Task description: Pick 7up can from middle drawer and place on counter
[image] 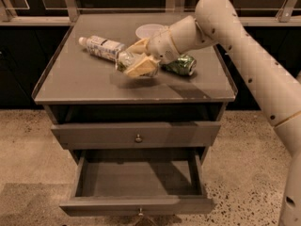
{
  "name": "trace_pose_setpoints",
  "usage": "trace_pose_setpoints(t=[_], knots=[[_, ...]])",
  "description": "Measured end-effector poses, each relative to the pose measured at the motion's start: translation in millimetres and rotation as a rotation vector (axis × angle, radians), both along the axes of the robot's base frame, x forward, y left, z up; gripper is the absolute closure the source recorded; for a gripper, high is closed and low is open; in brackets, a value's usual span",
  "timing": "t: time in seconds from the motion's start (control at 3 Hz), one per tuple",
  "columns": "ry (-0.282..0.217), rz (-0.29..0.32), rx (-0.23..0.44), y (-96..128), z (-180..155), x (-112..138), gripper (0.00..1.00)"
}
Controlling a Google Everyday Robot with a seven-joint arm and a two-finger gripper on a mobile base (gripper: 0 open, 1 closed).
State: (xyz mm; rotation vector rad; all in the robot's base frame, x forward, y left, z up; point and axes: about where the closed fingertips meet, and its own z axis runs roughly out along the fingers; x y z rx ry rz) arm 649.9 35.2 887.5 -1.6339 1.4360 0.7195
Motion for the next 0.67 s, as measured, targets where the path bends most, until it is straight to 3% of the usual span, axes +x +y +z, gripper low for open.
trace_pose_setpoints(t=[0.67], knots=[[0.002, 0.000, -0.001, -0.4, -1.3, -0.7, 0.34]])
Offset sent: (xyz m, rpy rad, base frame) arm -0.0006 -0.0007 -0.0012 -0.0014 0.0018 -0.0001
